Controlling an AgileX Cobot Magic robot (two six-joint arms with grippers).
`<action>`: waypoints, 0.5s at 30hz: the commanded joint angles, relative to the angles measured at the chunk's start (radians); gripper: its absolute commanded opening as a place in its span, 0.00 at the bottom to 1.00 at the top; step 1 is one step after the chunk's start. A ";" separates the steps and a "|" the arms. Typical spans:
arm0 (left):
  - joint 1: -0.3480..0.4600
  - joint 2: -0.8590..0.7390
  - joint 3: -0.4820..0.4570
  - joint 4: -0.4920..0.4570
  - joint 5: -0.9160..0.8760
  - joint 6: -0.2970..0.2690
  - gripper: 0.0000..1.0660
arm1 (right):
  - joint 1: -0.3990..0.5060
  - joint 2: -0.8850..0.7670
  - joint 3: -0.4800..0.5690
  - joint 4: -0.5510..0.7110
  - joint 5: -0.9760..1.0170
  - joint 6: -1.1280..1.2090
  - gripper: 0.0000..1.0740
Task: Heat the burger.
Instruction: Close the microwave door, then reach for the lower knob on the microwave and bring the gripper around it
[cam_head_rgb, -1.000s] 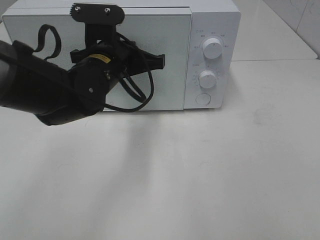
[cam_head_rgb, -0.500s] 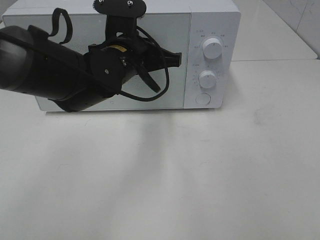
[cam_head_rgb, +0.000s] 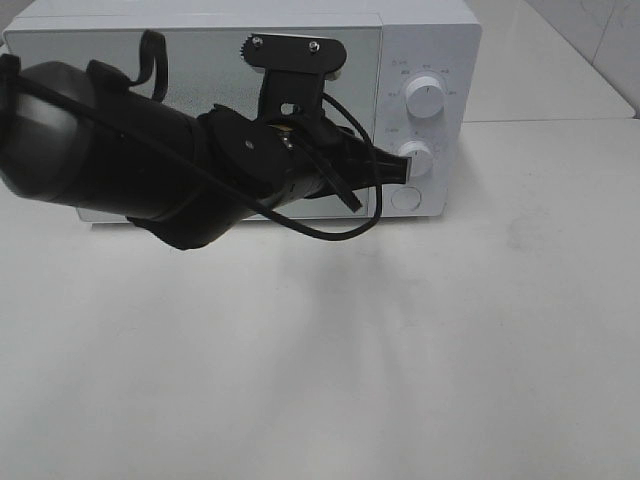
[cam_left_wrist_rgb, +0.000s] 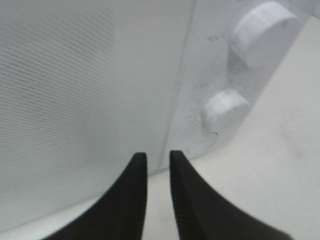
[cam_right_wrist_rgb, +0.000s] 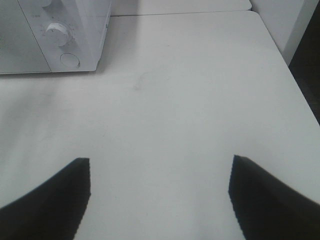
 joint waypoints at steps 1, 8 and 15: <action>0.001 -0.036 -0.008 -0.022 0.132 0.044 0.44 | -0.006 -0.027 0.005 -0.010 -0.007 0.004 0.71; 0.007 -0.075 -0.005 -0.007 0.345 0.089 0.92 | -0.006 -0.027 0.005 -0.010 -0.007 0.004 0.71; 0.109 -0.119 -0.005 0.058 0.719 0.093 0.92 | -0.006 -0.027 0.005 -0.010 -0.007 0.004 0.71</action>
